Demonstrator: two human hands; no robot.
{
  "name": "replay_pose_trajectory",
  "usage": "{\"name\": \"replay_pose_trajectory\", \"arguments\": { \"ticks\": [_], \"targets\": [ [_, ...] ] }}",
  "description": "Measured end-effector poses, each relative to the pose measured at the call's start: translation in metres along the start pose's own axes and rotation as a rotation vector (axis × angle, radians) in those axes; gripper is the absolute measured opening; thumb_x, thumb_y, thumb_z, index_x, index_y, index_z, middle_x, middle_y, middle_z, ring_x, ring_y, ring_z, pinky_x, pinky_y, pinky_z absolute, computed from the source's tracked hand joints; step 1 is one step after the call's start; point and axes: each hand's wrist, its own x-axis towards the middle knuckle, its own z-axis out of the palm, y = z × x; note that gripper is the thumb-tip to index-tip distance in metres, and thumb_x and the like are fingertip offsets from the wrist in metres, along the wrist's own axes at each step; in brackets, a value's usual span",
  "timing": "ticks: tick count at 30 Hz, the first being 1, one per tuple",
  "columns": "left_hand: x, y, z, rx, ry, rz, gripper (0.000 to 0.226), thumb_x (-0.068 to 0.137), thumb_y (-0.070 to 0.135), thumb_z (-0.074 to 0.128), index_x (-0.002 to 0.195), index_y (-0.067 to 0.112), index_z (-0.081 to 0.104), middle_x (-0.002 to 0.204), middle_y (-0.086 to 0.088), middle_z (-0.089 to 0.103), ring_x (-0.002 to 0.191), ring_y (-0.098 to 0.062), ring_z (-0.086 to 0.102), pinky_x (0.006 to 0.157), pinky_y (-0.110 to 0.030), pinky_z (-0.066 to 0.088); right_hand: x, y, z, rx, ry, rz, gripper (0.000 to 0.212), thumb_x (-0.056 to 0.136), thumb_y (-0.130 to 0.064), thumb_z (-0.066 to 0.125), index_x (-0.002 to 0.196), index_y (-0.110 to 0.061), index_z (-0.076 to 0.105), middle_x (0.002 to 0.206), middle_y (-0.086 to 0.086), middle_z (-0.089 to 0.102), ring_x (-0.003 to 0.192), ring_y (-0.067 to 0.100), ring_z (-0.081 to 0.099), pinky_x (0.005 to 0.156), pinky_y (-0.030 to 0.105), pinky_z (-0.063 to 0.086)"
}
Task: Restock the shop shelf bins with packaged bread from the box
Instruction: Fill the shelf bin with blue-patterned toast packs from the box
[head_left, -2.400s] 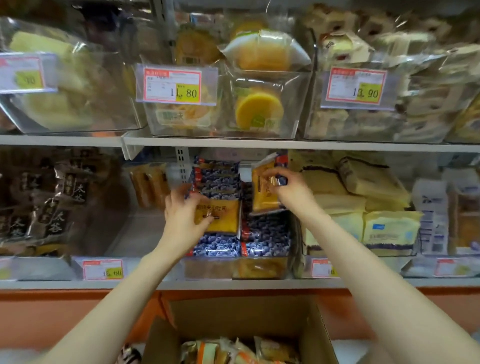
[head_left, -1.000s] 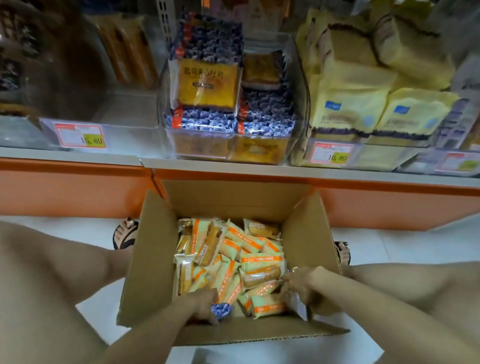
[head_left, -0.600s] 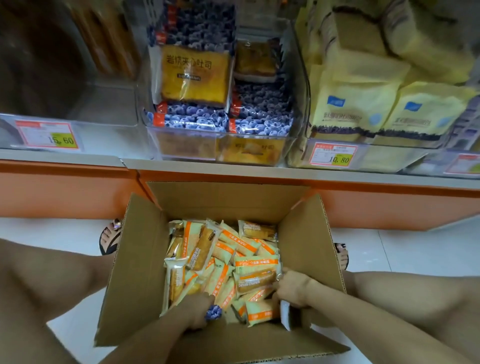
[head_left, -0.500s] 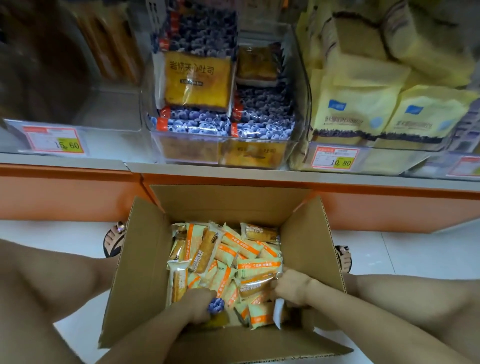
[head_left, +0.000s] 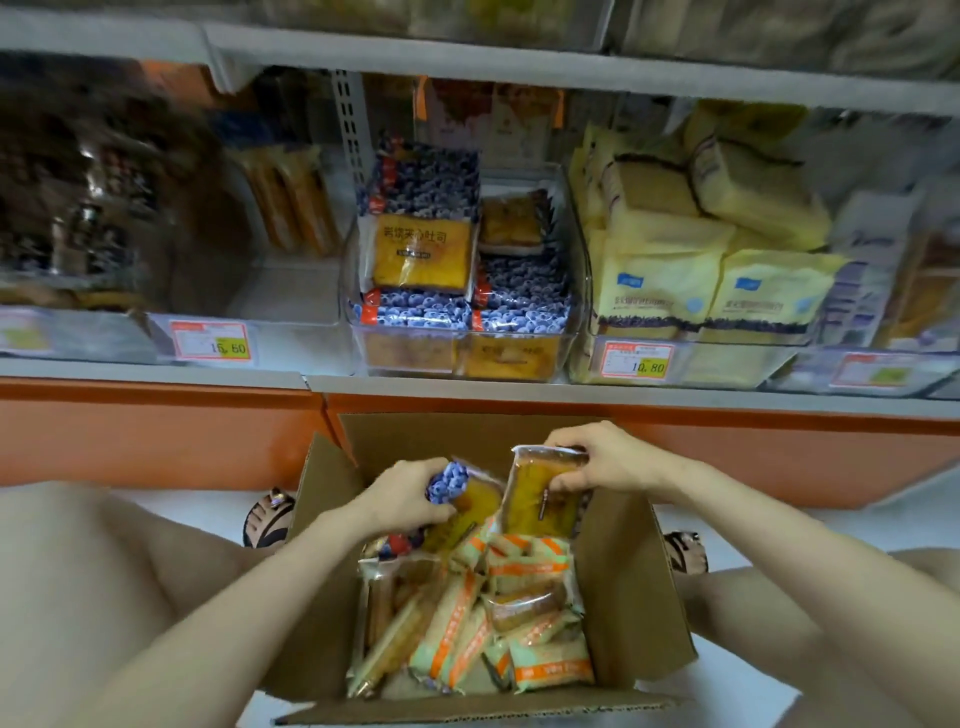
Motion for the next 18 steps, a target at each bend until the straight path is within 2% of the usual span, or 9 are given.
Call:
{"name": "replay_pose_trajectory", "arguments": {
  "ticks": [3, 5, 6, 7, 9, 11, 13, 15, 18],
  "targets": [
    [-0.013, 0.022, -0.042, -0.022, 0.08, 0.082, 0.019, 0.081, 0.024, 0.07, 0.095, 0.018, 0.057, 0.079, 0.008, 0.059, 0.069, -0.01, 0.055, 0.064, -0.025, 0.038, -0.02, -0.02, -0.03, 0.063, 0.117, -0.035, 0.019, 0.082, -0.021, 0.073, 0.085, -0.035, 0.061, 0.081, -0.019, 0.059, 0.075, -0.009, 0.055, 0.066, 0.014, 0.041],
    [-0.022, 0.036, -0.068, -0.07, 0.113, 0.112, 0.016, 0.083, 0.022, 0.069, 0.088, 0.026, 0.055, 0.078, 0.009, 0.059, 0.066, -0.002, 0.053, 0.06, -0.017, 0.039, -0.03, -0.034, -0.051, 0.129, 0.187, -0.054, 0.024, 0.082, -0.018, 0.073, 0.084, -0.038, 0.06, 0.081, -0.02, 0.06, 0.075, -0.011, 0.056, 0.065, 0.013, 0.041],
    [-0.027, 0.042, -0.08, -0.105, 0.122, 0.118, 0.016, 0.083, 0.022, 0.069, 0.09, 0.026, 0.055, 0.081, 0.006, 0.061, 0.069, -0.005, 0.056, 0.063, -0.016, 0.043, -0.035, -0.042, -0.062, 0.156, 0.224, -0.065, 0.024, 0.082, -0.016, 0.073, 0.086, -0.036, 0.061, 0.081, -0.019, 0.061, 0.076, -0.011, 0.056, 0.066, 0.012, 0.042],
    [-0.03, 0.047, -0.091, -0.133, 0.13, 0.122, 0.016, 0.083, 0.024, 0.069, 0.094, 0.024, 0.056, 0.087, 0.002, 0.064, 0.076, -0.009, 0.06, 0.07, -0.018, 0.048, -0.038, -0.049, -0.074, 0.179, 0.26, -0.077, 0.021, 0.081, -0.016, 0.073, 0.089, -0.033, 0.063, 0.082, -0.018, 0.061, 0.078, -0.009, 0.057, 0.067, 0.012, 0.043],
    [-0.036, 0.057, -0.112, -0.153, 0.175, 0.136, 0.026, 0.082, 0.031, 0.069, 0.103, 0.021, 0.058, 0.1, -0.003, 0.066, 0.093, -0.017, 0.063, 0.085, -0.036, 0.052, -0.04, -0.062, -0.097, 0.217, 0.328, -0.1, 0.016, 0.081, -0.016, 0.073, 0.092, -0.025, 0.066, 0.084, -0.014, 0.062, 0.082, -0.001, 0.058, 0.069, 0.017, 0.045],
    [-0.039, 0.063, -0.13, -0.158, 0.27, 0.124, 0.031, 0.081, 0.031, 0.071, 0.105, 0.014, 0.06, 0.105, -0.007, 0.066, 0.099, -0.022, 0.062, 0.09, -0.046, 0.049, -0.039, -0.076, -0.119, 0.248, 0.407, -0.118, 0.014, 0.082, -0.015, 0.073, 0.089, -0.024, 0.065, 0.083, -0.012, 0.061, 0.08, 0.003, 0.058, 0.068, 0.017, 0.045],
    [-0.041, 0.067, -0.146, -0.204, 0.327, 0.125, 0.023, 0.082, 0.023, 0.071, 0.1, 0.012, 0.061, 0.098, -0.006, 0.069, 0.093, -0.022, 0.065, 0.087, -0.048, 0.05, -0.028, -0.088, -0.14, 0.247, 0.481, -0.112, 0.014, 0.081, -0.017, 0.073, 0.086, -0.026, 0.063, 0.082, -0.011, 0.061, 0.078, 0.003, 0.057, 0.066, 0.02, 0.043],
    [-0.041, 0.067, -0.158, -0.24, 0.358, 0.115, 0.024, 0.081, 0.02, 0.071, 0.101, 0.011, 0.062, 0.095, -0.006, 0.07, 0.09, -0.022, 0.066, 0.085, -0.047, 0.052, -0.007, -0.095, -0.16, 0.247, 0.534, -0.06, 0.017, 0.081, -0.02, 0.073, 0.096, -0.021, 0.064, 0.088, -0.007, 0.062, 0.085, 0.009, 0.059, 0.066, 0.021, 0.045],
    [-0.04, 0.069, -0.167, -0.275, 0.384, 0.108, 0.021, 0.081, 0.018, 0.071, 0.101, 0.019, 0.063, 0.094, 0.003, 0.071, 0.088, -0.011, 0.067, 0.083, -0.039, 0.054, 0.037, -0.099, -0.186, 0.223, 0.604, 0.041, 0.051, 0.08, -0.025, 0.074, 0.126, -0.015, 0.056, 0.118, 0.002, 0.061, 0.106, 0.019, 0.058, 0.072, 0.023, 0.045]
  ]
}}
